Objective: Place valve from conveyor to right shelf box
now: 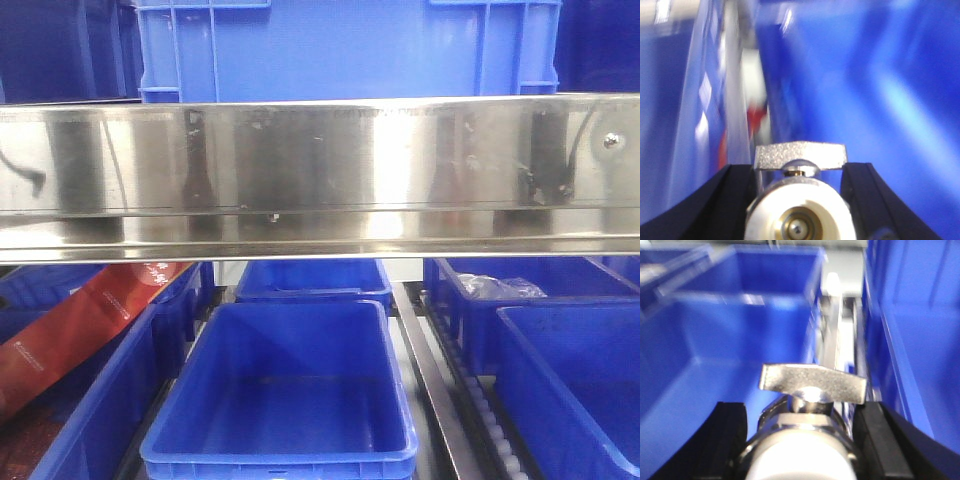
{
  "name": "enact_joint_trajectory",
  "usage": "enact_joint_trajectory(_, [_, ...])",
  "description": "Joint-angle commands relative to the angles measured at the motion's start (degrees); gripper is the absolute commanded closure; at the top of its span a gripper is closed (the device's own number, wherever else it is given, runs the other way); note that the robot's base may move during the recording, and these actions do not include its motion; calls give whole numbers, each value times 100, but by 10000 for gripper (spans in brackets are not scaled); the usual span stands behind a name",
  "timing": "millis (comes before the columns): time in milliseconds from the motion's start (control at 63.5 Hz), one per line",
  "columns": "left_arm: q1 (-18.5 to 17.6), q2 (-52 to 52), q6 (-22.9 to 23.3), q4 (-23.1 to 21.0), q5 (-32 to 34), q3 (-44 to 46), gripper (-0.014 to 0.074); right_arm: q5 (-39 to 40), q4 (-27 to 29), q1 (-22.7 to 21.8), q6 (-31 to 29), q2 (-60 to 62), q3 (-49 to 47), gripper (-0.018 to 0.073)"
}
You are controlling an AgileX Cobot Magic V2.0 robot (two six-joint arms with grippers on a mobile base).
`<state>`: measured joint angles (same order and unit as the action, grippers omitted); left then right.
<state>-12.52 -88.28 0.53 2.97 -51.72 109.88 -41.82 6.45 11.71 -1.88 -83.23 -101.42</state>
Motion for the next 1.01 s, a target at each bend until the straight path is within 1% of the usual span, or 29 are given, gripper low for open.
enact_joint_trajectory(0, [-369,-120,-53,-122,679,324,708,461,88,238,-127,-155,-431,722])
enact_joint_trajectory(47, [-563,-282,-53,-122,766,491,708,461,88,391,-127,-358,-636,722])
enact_joint_trajectory(126, [-767,-597,-53,-133,804,823,708,426,88,589,-127,-654,-864,722])
enact_joint_trajectory(283, [-1005,-1378,-53,-189,808,1348,708,330,88,845,-127,-1230,-985,722])
enact_joint_trajectory(488, [-1012,-2084,-53,-542,835,1431,708,144,88,898,-127,-1791,-985,722])
enact_joint_trajectory(693, [-1012,-2449,-53,-596,801,1431,696,68,88,898,-127,-2079,-985,722])
enact_joint_trajectory(740, [-1012,-2466,-53,-609,754,1431,654,28,88,898,-127,-2105,-985,722])
enact_joint_trajectory(787, [-1012,-2492,-53,-622,724,1431,582,-42,88,898,-127,-2115,-985,709])
enact_joint_trajectory(818, [-1012,-2492,-53,-630,724,1431,529,-85,88,898,-127,-2115,-985,683])
enact_joint_trajectory(850, [-1012,-2492,-53,-630,724,1431,468,-132,88,898,-127,-2115,-985,632])
enact_joint_trajectory(866, [-1012,-2492,-53,-636,724,1431,421,-145,88,898,-127,-2115,-985,606])
enact_joint_trajectory(897, [-1012,-2492,-53,-636,724,1431,341,-186,88,898,-127,-2115,-985,515])
enact_joint_trajectory(929, [-1012,-2492,-53,-645,724,1431,264,-225,88,898,-127,-2115,-985,444])
enact_joint_trajectory(976, [-1012,-2492,-53,-645,724,1431,181,-277,88,898,-127,-2115,-985,331])
enact_joint_trajectory(992, [-1012,-2492,-53,-659,714,1431,145,-301,88,898,-127,-2115,-985,275])
